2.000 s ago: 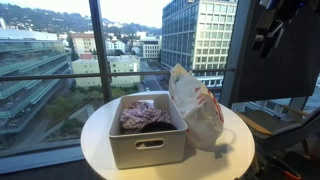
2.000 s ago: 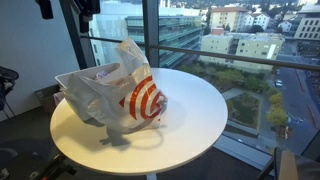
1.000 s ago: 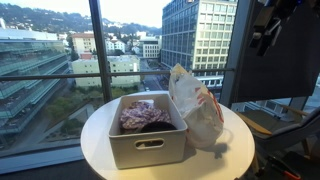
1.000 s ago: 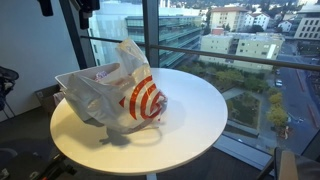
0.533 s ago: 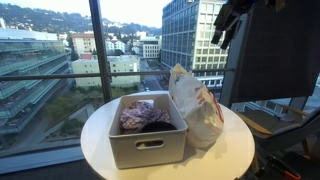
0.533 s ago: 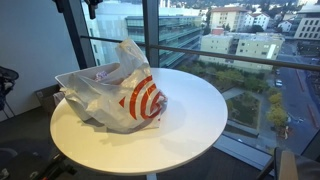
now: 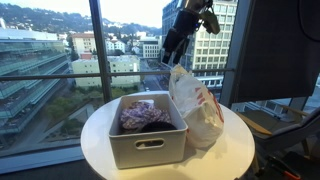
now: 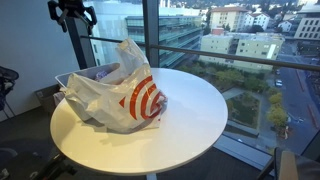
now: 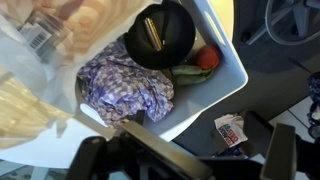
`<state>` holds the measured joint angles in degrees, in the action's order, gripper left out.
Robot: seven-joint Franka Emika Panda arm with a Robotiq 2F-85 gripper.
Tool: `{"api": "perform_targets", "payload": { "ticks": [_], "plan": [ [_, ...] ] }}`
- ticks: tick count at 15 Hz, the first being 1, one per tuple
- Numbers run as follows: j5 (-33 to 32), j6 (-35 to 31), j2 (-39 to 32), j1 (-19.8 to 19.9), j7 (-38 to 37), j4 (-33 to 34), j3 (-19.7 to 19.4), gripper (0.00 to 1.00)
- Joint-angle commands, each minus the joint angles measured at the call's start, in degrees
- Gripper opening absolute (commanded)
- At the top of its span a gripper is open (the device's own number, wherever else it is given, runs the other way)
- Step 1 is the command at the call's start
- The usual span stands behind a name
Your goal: Move the purple material from the storage box and place it in the plastic bag
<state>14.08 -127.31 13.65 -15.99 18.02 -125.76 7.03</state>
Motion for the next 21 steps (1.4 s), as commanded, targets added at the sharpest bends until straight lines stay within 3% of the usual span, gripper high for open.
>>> {"api": "perform_targets", "payload": {
  "ticks": [1, 6, 11, 16, 21],
  "plan": [
    [-3.03, -5.89, -8.79, -0.87, 2.70, 4.83, 3.55, 1.00],
    [-11.53, -11.12, -19.68, -0.11, 3.15, 9.21, 6.38, 1.00],
    [-18.29, -10.36, -29.08, 0.62, 2.39, 14.96, 6.21, 1.00],
    [-17.18, -10.56, -29.33, 1.45, 1.68, 14.56, 6.90, 1.00],
    [-18.20, -16.89, -32.17, 2.82, 0.92, 12.65, 5.94, 1.00]
  ]
}}
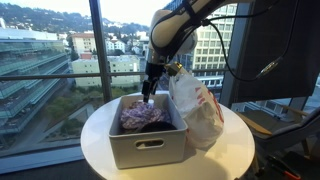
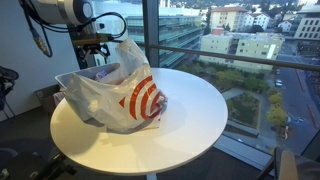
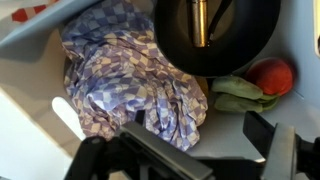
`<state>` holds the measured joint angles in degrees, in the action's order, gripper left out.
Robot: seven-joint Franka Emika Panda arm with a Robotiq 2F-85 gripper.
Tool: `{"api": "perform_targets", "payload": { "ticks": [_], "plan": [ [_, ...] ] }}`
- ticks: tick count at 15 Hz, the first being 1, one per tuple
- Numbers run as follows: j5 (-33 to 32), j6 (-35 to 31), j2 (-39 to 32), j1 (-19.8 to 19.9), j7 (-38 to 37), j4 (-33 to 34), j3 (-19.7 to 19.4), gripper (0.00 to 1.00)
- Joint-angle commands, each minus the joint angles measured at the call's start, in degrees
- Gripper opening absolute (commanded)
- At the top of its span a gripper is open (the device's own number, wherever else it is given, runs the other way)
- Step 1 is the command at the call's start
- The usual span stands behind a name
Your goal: Move the purple material from the storage box and place it in the plastic bag
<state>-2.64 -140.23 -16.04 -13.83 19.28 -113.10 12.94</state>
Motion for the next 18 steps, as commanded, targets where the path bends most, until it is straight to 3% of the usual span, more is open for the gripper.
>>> {"api": "perform_targets", "payload": {
  "ticks": [1, 11, 18],
  "plan": [
    [-2.36, -4.69, -3.65, 0.73, -0.23, 0.32, -0.13, 1.00],
    [-11.25, -14.24, -18.66, -2.06, 0.13, 8.75, -0.76, 1.00],
    [-23.29, -20.99, -25.29, -9.98, -7.39, 16.98, -10.43, 1.00]
  ]
}}
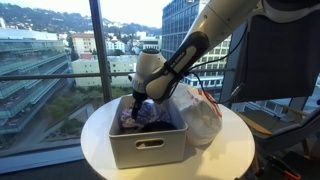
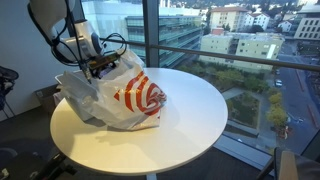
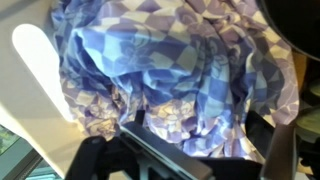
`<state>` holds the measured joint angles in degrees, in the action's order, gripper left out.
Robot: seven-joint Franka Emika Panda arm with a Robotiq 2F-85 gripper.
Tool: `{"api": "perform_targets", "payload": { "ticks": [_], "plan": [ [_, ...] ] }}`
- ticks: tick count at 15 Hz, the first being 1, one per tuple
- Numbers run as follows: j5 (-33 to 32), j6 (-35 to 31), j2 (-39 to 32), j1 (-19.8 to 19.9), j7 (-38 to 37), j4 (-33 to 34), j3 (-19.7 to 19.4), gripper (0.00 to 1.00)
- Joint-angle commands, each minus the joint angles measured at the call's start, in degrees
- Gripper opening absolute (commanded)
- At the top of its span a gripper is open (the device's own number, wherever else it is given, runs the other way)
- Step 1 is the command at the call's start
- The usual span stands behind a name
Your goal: Move the purple material from the storage box and place it in the plastic bag
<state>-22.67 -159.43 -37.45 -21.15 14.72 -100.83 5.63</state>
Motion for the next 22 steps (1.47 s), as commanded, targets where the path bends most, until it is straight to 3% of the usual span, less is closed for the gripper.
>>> {"api": "perform_targets", "payload": {
  "ticks": [1, 7, 8, 10, 15, 18, 20, 22],
  "plan": [
    [-3.66, -1.84, -4.78, -3.02, -3.30, 5.34, -3.44, 1.00],
    [-2.93, -0.85, -8.63, -2.98, -2.73, 7.70, -3.23, 1.00],
    [-3.29, -0.65, -8.58, -3.11, -2.63, 7.78, -3.64, 0.75],
    [-3.61, -0.61, -7.69, -3.27, -3.00, 7.07, -4.34, 0.68],
    [-2.18, 0.37, -3.96, -2.70, -6.06, 3.18, -4.87, 0.29],
    [-0.11, 3.28, 0.43, -1.15, -7.42, -0.80, -3.15, 0.05],
    [0.39, 8.06, 5.49, -0.87, -7.60, -3.62, -2.56, 0.00],
    [0.86, 15.18, 11.14, -0.41, -7.63, -5.76, -1.70, 0.02]
  ]
}}
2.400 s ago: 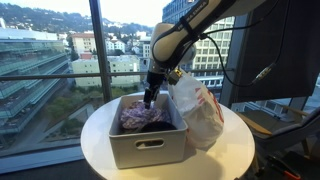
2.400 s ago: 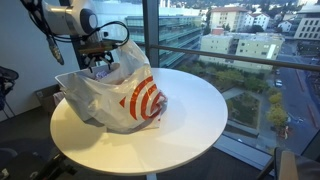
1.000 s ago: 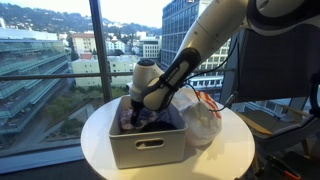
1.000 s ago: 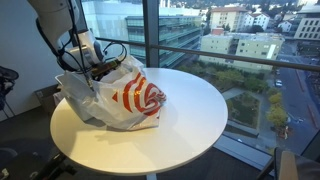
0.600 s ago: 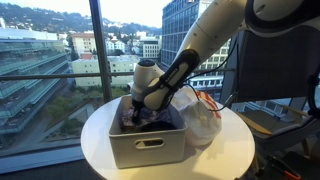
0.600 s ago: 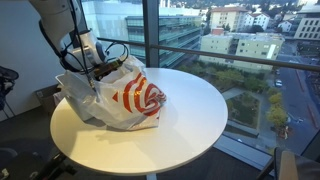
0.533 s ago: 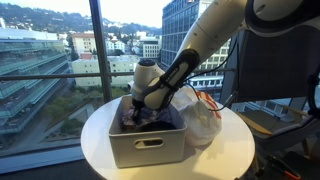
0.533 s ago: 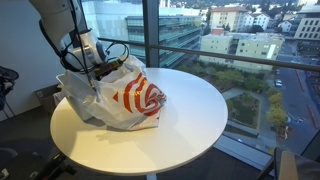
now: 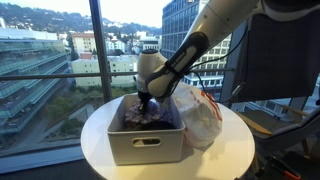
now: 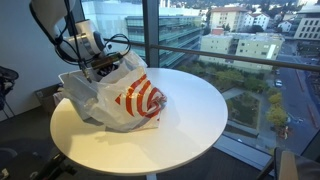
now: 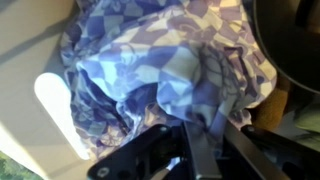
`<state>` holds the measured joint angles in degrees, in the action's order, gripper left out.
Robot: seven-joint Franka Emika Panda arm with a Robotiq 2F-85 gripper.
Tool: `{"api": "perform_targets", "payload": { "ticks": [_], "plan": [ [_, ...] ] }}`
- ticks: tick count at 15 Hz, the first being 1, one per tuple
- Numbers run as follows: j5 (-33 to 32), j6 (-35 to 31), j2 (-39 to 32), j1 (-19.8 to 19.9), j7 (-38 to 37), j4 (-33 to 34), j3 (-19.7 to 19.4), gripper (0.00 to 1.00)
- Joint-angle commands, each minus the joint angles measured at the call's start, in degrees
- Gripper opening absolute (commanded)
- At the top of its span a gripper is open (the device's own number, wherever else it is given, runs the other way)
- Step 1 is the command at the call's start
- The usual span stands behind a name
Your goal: Move the purple material from the storage box and place it in the plastic bag
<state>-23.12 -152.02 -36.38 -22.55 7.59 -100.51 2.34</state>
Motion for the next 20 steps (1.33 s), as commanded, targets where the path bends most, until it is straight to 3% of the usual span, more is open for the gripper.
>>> {"api": "perform_targets", "payload": {
  "ticks": [1, 5, 8, 14, 17, 20],
  "plan": [
    [1.86, 11.03, 12.45, 1.47, -0.50, -6.56, 2.34, 0.03],
    [2.29, 20.56, 23.57, 2.80, -3.90, -9.38, 3.80, 0.02],
    [-0.53, 23.19, 32.50, 3.55, -9.48, -12.49, 4.04, 0.03],
    [-3.55, 21.31, 51.32, 7.56, -19.94, -20.73, 6.80, 0.03],
    [-1.65, 22.68, 60.91, 9.84, -21.34, -24.12, 8.42, 0.03],
    [2.02, 22.55, 65.75, 11.60, -21.56, -27.32, 8.38, 0.03]
  ]
}}
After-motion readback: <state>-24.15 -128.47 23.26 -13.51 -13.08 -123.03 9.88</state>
